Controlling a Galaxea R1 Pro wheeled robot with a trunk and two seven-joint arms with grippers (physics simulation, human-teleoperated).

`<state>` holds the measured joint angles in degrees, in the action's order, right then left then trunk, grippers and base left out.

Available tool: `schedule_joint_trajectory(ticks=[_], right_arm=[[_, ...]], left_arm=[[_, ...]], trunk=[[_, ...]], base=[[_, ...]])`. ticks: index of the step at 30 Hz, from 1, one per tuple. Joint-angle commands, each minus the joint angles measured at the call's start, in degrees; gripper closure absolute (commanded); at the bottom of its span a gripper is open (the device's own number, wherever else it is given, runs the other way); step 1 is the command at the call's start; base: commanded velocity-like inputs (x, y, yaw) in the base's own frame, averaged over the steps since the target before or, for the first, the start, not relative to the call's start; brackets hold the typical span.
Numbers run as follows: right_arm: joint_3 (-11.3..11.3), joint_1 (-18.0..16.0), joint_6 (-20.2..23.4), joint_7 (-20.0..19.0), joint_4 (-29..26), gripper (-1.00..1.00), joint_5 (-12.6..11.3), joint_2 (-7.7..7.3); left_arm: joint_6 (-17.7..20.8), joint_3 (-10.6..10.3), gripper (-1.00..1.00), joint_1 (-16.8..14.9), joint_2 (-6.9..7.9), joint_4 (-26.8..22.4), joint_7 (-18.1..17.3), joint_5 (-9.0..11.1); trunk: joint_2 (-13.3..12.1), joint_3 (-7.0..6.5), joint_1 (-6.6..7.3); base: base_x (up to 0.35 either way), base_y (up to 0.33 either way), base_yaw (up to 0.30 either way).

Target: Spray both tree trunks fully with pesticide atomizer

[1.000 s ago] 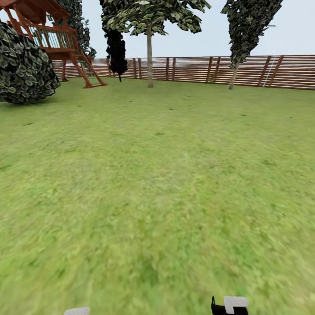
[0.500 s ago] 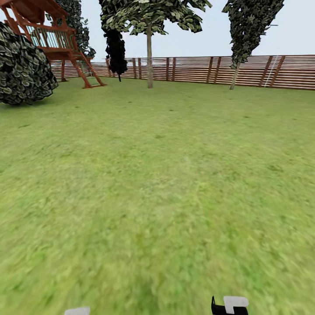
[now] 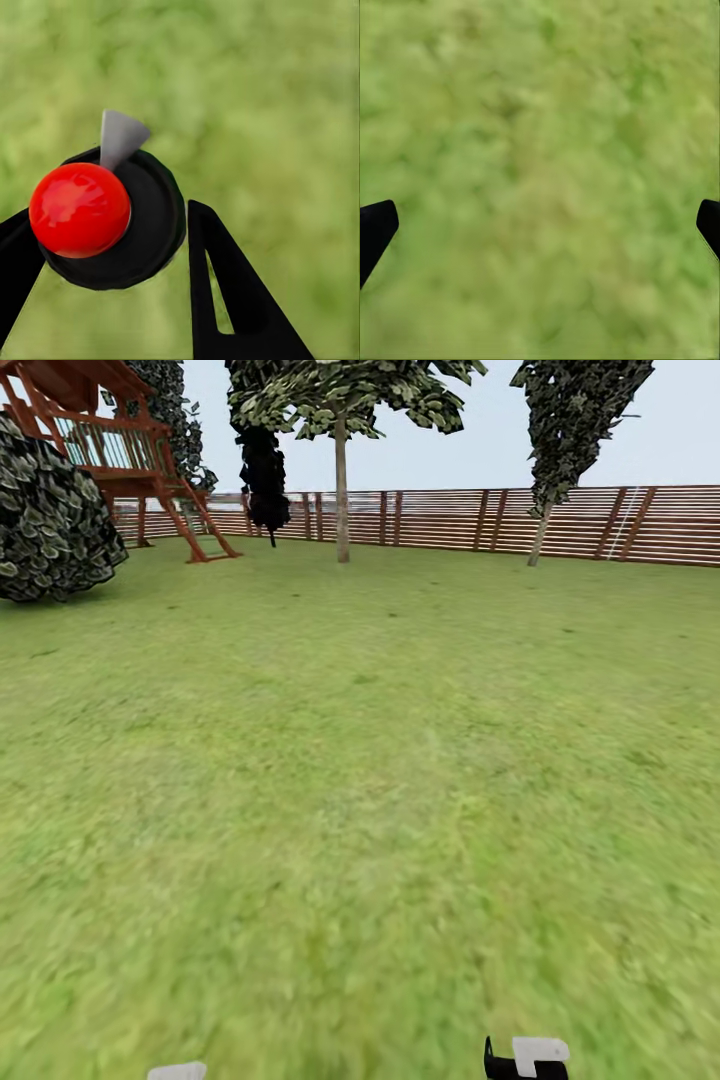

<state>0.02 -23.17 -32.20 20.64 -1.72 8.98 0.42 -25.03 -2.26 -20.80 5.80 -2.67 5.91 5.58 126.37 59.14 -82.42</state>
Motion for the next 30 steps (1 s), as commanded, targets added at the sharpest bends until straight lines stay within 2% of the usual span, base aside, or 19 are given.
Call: schedule_joint_trajectory(ticks=[1,30], right_arm=[[-0.02,-0.05,0.03,0.54,0.05,-1.00,0.59,0.01],[-0.02,-0.03,0.03,0.54,0.05,-1.00,0.52,0.10]], left_arm=[[-0.19,-0.29,1.00,-0.03,0.00,0.04,-0.02,0.57],[-0.19,-0.28,1.00,-0.03,0.00,0.03,-0.02,0.57]], trunk=[[0.02,0.05,-0.03],[0.02,0.05,-0.03]], base=[[0.338,0.000,0.000],[0.338,0.000,0.023]])
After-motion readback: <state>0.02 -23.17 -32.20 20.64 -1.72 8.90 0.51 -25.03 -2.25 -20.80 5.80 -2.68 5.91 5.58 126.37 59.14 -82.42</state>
